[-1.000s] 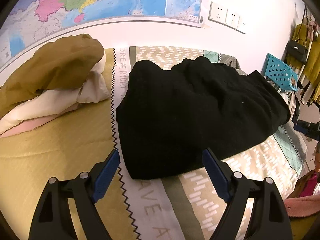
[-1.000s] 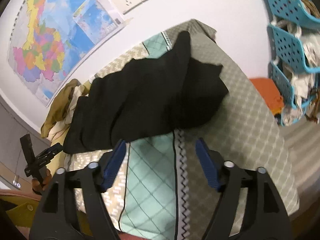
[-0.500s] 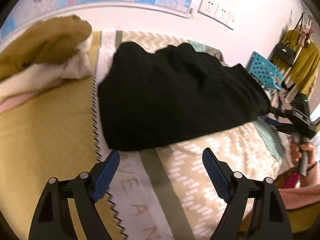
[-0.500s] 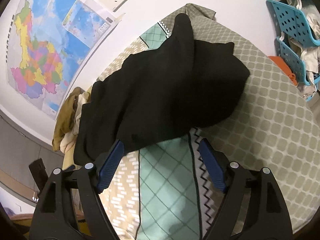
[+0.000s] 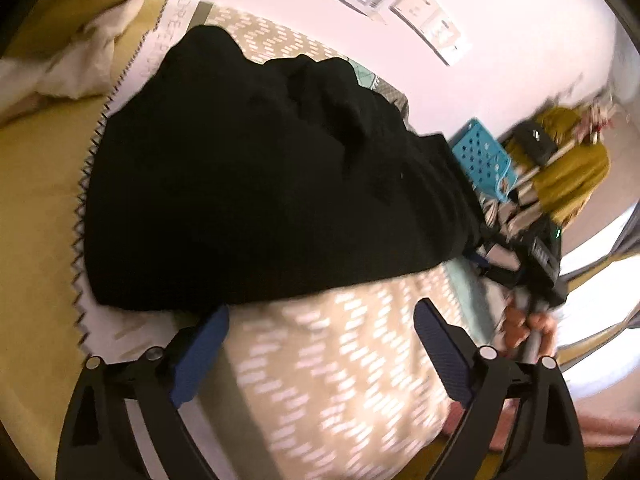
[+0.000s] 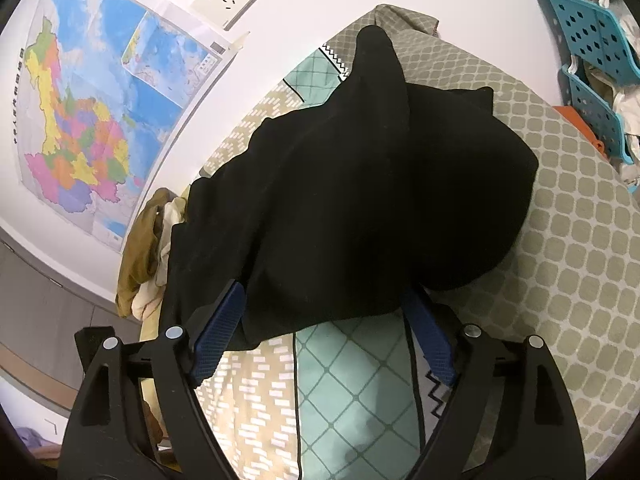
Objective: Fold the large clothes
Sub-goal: 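Release the folded jacket with both grippers and press it flat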
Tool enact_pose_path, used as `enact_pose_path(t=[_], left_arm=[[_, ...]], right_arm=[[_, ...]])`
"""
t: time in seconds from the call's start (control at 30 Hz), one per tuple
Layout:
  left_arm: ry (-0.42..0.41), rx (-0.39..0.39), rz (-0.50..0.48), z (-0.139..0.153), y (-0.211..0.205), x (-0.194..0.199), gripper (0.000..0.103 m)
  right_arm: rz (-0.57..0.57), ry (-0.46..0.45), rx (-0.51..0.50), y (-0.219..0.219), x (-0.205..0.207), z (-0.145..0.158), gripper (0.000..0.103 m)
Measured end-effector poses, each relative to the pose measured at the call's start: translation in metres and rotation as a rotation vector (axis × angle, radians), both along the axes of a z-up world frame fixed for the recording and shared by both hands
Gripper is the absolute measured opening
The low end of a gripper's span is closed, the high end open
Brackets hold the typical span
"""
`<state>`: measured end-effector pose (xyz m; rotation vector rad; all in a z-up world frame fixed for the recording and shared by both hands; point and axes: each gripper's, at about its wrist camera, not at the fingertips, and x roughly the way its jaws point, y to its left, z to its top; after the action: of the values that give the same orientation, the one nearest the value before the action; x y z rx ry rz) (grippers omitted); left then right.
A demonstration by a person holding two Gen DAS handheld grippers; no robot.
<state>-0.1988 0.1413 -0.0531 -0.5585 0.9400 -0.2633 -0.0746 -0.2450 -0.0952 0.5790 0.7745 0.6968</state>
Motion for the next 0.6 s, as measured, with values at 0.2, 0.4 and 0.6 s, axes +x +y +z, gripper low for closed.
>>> enact_pose_path(t=[0.2, 0.4, 0.6], left_arm=[[0.015, -0.123, 0.053, -0.002, 0.008, 0.016, 0.096], [0.009, -0.163, 0.149, -0.002, 0.014, 0.03, 0.096], [-0.035, -0.089, 0.253, 0.003, 0.007, 0.032, 0.09]], right_arm=[[-0.005, -0.003, 0.021, 0.0, 0.002, -0.001, 0.082], [-0.034, -0.007, 0.041, -0.001, 0.006, -0.001, 0.082], [-0.085, -0.008, 0.06, 0.003, 0.01, 0.001, 0.084]])
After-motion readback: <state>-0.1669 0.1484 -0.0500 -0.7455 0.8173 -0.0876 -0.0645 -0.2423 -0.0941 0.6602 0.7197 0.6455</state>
